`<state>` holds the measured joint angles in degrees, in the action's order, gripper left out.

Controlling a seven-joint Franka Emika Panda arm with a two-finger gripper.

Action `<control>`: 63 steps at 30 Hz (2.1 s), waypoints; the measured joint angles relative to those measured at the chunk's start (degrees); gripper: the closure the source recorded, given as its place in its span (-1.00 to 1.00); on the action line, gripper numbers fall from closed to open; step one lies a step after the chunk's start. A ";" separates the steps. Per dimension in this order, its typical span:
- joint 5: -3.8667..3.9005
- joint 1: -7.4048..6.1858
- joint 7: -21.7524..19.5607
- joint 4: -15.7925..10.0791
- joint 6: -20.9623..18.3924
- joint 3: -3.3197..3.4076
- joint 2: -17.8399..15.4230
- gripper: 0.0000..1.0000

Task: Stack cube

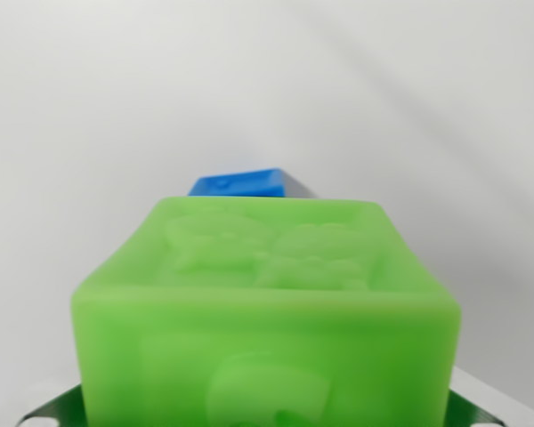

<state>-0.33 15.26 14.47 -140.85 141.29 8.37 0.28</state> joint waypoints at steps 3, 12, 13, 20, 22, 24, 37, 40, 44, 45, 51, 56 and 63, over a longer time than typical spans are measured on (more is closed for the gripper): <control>0.20 0.05 1.55 -0.49 -0.34 0.23 -0.80 1.00; 0.69 0.20 5.22 -1.69 -1.09 0.80 -2.76 1.00; 0.74 0.21 5.70 -1.83 -1.20 0.87 -2.99 1.00; 1.06 0.29 8.41 -2.69 -1.77 1.32 -4.50 1.00; 1.06 0.29 8.65 -2.95 -1.22 1.39 -4.22 1.00; 1.06 0.29 8.80 -3.20 -0.22 1.40 -3.26 1.00; -0.18 0.29 9.90 -4.18 5.92 1.40 2.19 1.00; -0.58 0.29 10.26 -4.27 7.32 1.39 3.57 1.00; -1.20 0.29 10.67 -4.38 9.01 1.34 5.25 1.00; -1.28 0.29 10.72 -4.39 9.23 1.33 5.44 1.00; -2.27 0.29 11.43 -4.45 11.65 1.15 7.81 1.00; -2.97 0.29 11.96 -4.45 13.34 0.99 9.62 1.00; -4.00 0.29 12.74 -4.39 15.35 0.77 11.72 1.00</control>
<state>-4.33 15.55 27.21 -145.23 156.64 9.14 12.00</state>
